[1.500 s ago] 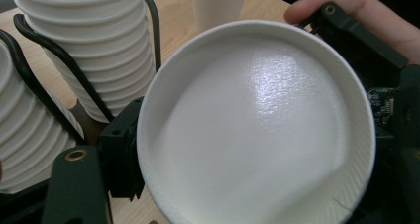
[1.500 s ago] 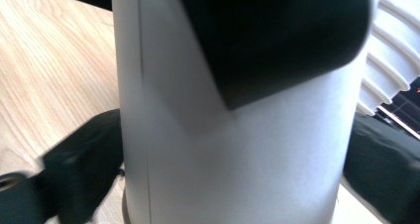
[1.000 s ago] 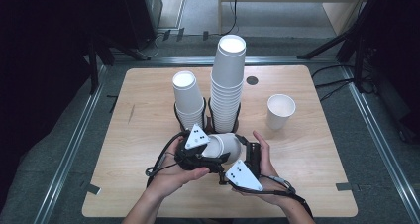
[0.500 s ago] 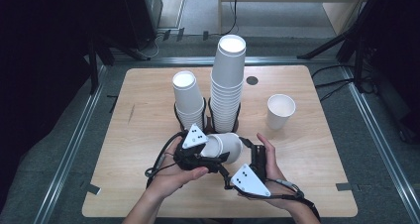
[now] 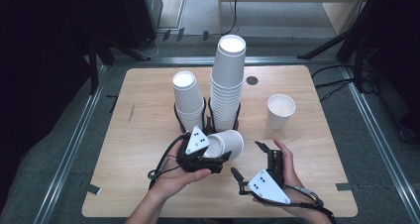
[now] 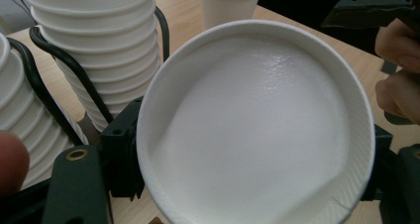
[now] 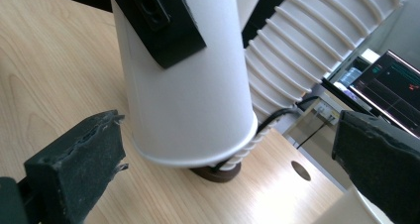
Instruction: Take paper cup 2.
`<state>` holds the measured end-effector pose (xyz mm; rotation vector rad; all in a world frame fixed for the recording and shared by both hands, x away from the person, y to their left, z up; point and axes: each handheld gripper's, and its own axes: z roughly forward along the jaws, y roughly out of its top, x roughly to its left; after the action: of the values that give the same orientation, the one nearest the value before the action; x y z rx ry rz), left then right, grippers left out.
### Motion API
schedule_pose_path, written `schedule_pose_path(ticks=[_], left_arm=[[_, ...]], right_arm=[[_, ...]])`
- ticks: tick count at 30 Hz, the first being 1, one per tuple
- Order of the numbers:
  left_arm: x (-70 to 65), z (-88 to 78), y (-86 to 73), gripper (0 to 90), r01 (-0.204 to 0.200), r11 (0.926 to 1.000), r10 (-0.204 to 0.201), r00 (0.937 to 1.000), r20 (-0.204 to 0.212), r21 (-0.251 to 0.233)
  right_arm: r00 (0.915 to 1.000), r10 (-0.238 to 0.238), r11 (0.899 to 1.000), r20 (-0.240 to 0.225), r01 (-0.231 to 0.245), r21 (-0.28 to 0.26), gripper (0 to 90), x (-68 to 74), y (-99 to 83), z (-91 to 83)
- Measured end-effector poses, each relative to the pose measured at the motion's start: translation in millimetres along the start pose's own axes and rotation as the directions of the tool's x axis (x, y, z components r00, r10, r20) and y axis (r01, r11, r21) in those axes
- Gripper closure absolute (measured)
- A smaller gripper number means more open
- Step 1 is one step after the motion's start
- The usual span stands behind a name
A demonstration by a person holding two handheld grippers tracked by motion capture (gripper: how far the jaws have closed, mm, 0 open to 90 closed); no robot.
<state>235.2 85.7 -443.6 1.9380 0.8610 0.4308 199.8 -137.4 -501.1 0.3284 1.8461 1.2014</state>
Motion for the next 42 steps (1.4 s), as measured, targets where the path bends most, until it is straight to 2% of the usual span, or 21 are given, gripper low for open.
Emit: schedule_pose_path(ticks=[6,10,16,20,24,28,32,37,42], left_arm=[[-1.1,1.5,-5.4,23.5,-0.009,0.9988,0.008,0.9997,-0.022,-0.048],[-0.8,2.5,-11.1,23.5,-0.039,0.9963,0.034,0.9972,-0.066,-0.076],[0.7,3.2,-14.7,23.5,-0.032,0.9922,0.022,0.9959,-0.088,-0.12],[-0.1,4.2,-16.8,23.3,-0.03,0.989,0.018,0.9961,-0.086,-0.145],[-0.1,4.6,-18.9,23.3,-0.03,0.9839,0.016,0.9965,-0.082,-0.176],[-0.8,4.1,-20.4,23.3,-0.034,0.9781,0.018,0.9968,-0.079,-0.205],[-0.9,3.1,-21.3,23.2,-0.036,0.9755,0.021,0.9974,-0.069,-0.217],[-0.7,2.2,-22.5,23.2,-0.037,0.9707,0.022,0.9975,-0.067,-0.237],[0.0,1.4,-24.1,23.1,-0.039,0.964,0.023,0.9977,-0.064,-0.263]], right_arm=[[0.9992,0.037,0.999,0.016,-0.037,0.006,0.0,-4.3,-6.1,-5.1],[0.998,0.061,0.998,0.017,-0.061,0.011,0.0,-5.0,-7.7,-5.7],[0.995,0.098,0.995,0.02,-0.098,0.01,0.0,-6.7,-7.4,-6.5],[0.9919,0.126,0.992,0.015,-0.126,0.013,0.0,-5.5,-8.0,-5.9],[0.991,0.133,0.991,0.013,-0.133,0.022,0.0,-2.5,-8.8,-3.7],[0.9855,0.169,0.985,0.015,-0.169,0.018,0.0,-2.1,-8.6,-2.3],[0.9777,0.209,0.978,0.019,-0.209,0.019,0.1,-2.3,-8.3,-2.5],[0.9722,0.232,0.972,0.033,-0.233,0.028,0.1,-2.4,-8.8,-3.2],[0.954,0.295,0.954,0.051,-0.297,0.031,0.6,-4.8,-9.3,-4.0]])
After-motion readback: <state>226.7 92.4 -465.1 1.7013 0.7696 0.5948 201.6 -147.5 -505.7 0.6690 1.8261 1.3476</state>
